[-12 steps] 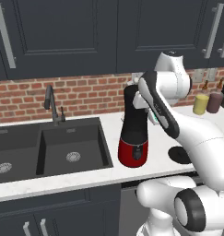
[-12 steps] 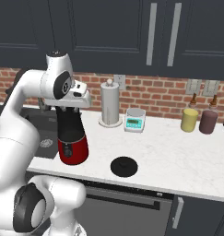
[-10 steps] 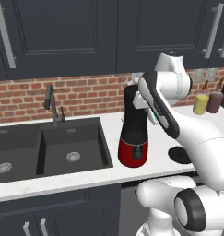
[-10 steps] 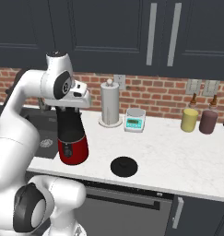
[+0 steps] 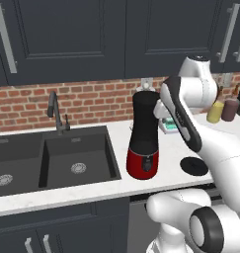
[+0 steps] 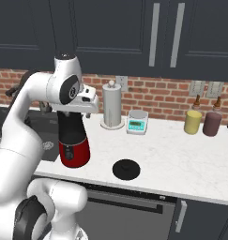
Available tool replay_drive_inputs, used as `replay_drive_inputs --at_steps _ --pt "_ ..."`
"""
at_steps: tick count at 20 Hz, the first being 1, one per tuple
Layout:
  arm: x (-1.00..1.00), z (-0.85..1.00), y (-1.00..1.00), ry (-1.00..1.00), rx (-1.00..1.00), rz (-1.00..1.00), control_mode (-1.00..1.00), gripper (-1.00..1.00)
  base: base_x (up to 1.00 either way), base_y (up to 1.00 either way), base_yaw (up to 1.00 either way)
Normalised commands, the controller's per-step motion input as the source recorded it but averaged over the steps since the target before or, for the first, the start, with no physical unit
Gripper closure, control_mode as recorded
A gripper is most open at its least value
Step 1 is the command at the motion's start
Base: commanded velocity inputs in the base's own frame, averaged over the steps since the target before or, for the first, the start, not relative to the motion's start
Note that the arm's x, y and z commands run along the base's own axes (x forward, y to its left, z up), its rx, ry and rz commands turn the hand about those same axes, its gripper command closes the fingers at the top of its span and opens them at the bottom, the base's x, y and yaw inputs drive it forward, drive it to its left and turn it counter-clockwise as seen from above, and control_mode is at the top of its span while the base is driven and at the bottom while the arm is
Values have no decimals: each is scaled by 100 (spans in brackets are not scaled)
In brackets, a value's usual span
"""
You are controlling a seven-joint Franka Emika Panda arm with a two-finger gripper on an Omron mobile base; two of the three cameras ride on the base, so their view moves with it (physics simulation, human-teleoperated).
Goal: Close the lid blender by securely placing the lid on top.
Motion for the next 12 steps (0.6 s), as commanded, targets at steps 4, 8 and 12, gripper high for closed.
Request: replay_drive_inputs --at_steps 4,8,12 --pt "-42 -19 -43 0 0 -3 -100 -100 0 0 0" --pt "-40 -29 -52 0 0 -1 -100 -100 0 0 0" --pt "-14 -13 -53 0 3 -2 -100 -100 0 0 0"
